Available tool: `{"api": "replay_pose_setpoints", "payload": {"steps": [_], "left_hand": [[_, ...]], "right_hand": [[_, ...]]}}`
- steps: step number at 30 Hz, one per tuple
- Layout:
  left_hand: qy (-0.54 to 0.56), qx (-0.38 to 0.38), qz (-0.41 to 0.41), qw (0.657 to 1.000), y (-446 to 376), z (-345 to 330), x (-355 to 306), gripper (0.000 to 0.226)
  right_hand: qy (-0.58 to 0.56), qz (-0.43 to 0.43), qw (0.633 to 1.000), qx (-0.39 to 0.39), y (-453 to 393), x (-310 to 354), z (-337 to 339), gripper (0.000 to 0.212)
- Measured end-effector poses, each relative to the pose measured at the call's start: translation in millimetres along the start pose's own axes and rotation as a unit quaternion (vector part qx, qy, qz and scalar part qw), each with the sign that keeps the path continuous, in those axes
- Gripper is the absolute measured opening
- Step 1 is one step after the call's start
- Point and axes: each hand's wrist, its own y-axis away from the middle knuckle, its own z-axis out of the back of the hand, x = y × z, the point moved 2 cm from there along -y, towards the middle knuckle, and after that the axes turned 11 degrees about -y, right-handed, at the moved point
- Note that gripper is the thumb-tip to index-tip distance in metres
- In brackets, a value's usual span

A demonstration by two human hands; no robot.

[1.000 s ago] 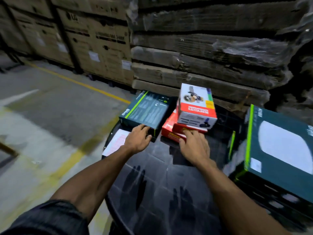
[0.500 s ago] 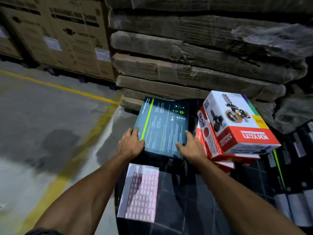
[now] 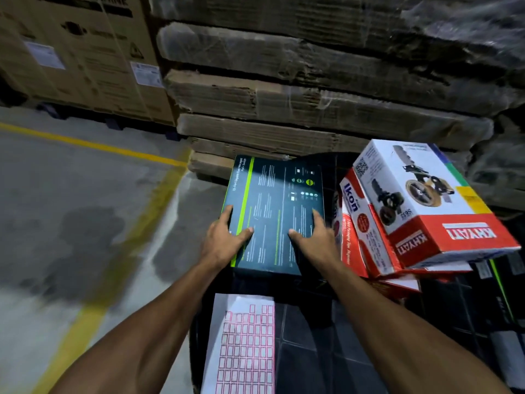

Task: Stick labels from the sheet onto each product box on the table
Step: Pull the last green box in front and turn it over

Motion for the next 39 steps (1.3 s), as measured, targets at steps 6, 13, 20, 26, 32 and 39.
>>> {"api": "replay_pose_setpoints", "payload": {"steps": [6,13,20,26,32,39], "left_hand": [[0.054,-0.008,0.025,0.998,32,21,-6,0.101],[0.046,-0.025,0.053,0.997,156,28,1,0.094],[-0.015,-0.037,0.064,0.997,319,-8,2,0.083],[-0.028,-0.014,0.056,0.998,406,-58,1,0.08],[0.007,0.007,-0.002,1.0,418,-88,-5,0.068],[-0.054,0.072,-0.079,0.993,417,-104,11,0.064]], "right_hand": [[0.069,0.037,0.997,-0.025,28,28,23,0.085],[0.084,0.062,0.995,0.002,137,-1,56,0.083],[0.084,0.054,0.995,0.01,266,-101,95,0.079],[0.077,0.038,0.996,0.01,329,-181,131,0.078],[0.034,0.034,0.998,0.045,344,-234,150,0.08],[0.064,0.028,0.991,0.116,356,-272,138,0.086]]}}
